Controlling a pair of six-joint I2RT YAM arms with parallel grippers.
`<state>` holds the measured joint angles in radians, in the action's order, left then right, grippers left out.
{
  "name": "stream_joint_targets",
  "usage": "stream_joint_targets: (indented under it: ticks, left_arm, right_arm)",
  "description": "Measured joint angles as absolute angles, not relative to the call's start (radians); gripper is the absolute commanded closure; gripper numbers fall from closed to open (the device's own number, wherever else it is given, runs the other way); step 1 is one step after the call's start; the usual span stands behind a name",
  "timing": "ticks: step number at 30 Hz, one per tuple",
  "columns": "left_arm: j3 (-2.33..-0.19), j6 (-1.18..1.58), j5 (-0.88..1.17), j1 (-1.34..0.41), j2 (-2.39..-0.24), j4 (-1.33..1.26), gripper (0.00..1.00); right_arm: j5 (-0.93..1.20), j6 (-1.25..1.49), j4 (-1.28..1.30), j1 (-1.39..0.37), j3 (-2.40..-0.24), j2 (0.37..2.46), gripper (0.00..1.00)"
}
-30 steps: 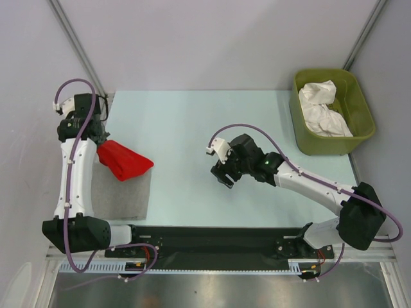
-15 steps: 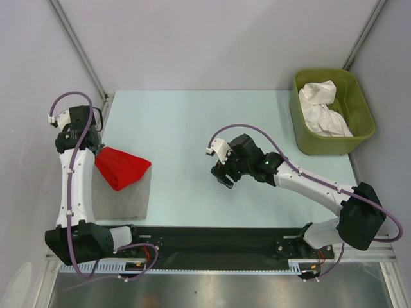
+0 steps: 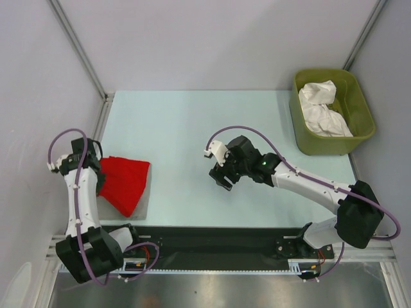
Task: Fold and stack the t-shirts
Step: Neatly place the folded tshirt to the corner, then reset both grippers
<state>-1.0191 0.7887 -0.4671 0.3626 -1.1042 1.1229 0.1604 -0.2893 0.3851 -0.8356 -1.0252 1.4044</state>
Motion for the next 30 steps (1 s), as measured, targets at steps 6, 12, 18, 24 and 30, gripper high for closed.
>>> stream_joint_targets:
  ticks: [6, 12, 18, 24, 30]
  left_arm:
    - [-0.906, 0.857, -0.435, 0.435, -1.026, 1.149, 1.00]
    - [-0.866, 0.886, -0.439, 0.490, -0.975, 1.148, 0.94]
    - [-0.865, 0.865, -0.459, 0.530, -1.000, 1.137, 0.32]
    - [-0.894, 0.855, -0.469, 0.484, -0.970, 1.132, 0.21]
    - [-1.001, 0.836, -0.421, 0.164, -1.042, 1.072, 0.22]
  right_arm:
    - [0.166, -0.289, 0.385, -0.842, -1.025, 1.404, 0.23]
    - [0.167, -0.289, 0.384, -0.844, -1.025, 1.404, 0.23]
    - [0.168, -0.288, 0.384, -0.855, -1.025, 1.404, 0.23]
    - [0.176, -0.285, 0.384, -0.857, -1.025, 1.404, 0.23]
    - [0.204, -0.223, 0.366, -0.857, -1.024, 1.411, 0.23]
